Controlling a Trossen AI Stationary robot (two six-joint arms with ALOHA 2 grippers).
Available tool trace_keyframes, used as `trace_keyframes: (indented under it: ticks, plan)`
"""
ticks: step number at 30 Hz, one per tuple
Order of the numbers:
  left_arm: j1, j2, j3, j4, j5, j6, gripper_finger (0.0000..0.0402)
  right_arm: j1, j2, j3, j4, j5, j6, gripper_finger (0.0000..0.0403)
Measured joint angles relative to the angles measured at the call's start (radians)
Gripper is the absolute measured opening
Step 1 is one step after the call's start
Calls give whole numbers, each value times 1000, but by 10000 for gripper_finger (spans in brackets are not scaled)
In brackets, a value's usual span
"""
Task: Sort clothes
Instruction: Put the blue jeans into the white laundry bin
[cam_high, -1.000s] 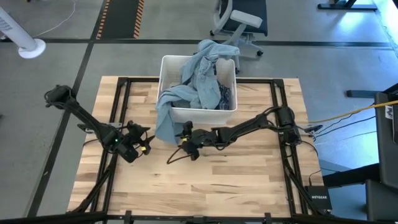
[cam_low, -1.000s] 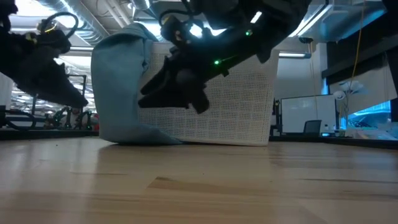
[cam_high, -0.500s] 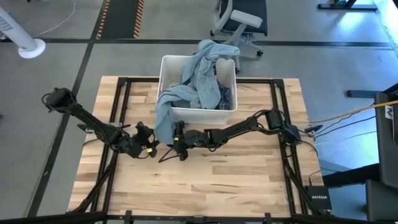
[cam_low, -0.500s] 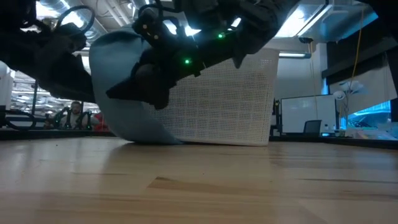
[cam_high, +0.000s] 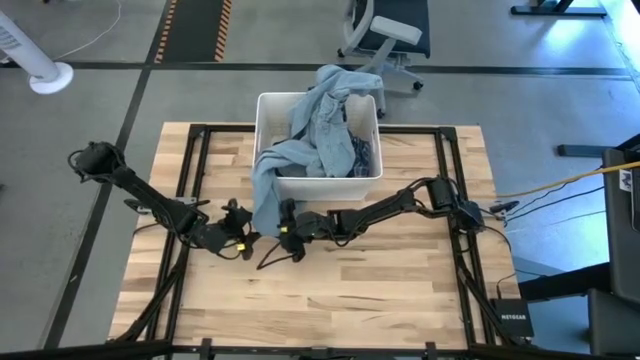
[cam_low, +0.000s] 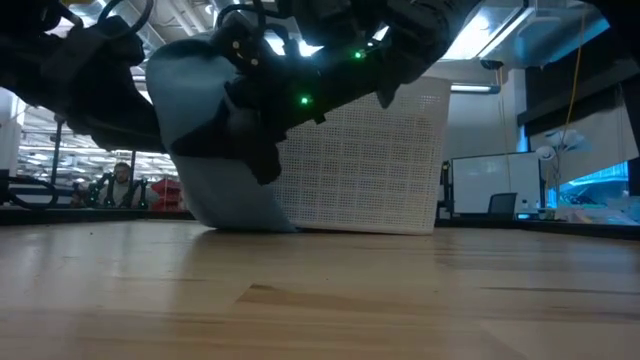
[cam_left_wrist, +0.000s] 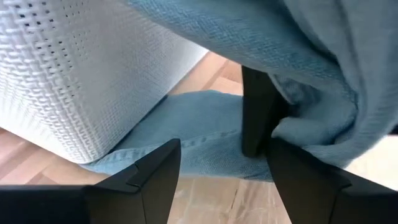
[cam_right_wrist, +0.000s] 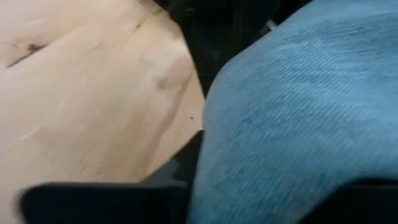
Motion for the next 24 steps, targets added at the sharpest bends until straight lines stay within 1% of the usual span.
trace_keyframes:
  ticks: [2,3,5,7,9,11,14,15,21,24]
  plan:
    - [-1,0,0,-5,4,0,233,5,-5,-1,-17,-32,-16,39]
    - [-1,-1,0,-9,8,0,233,8,-9,-1,-23,-40,-19,27]
    - [-1,-2,2,-9,14,-1,233,11,-26,-1,-54,-58,-22,27]
    - [-1,-3,5,-12,18,-5,233,14,-52,-1,-89,-82,-23,43]
    - [1,-3,2,-32,0,-5,233,21,-86,-2,-125,-108,-27,55]
    - [3,-1,1,-35,-15,-6,233,29,-130,-2,-158,-129,-47,52]
    - [8,-1,1,-32,-48,-2,233,30,-185,1,-186,-180,-55,29]
    - [15,-2,1,-34,-56,-2,233,30,-199,1,-199,-198,-61,27]
    - [67,-3,1,-39,-67,-6,233,29,-282,0,-259,-251,-68,29]
    - [89,-2,1,-51,-63,-11,233,28,-331,0,-324,-253,-71,48]
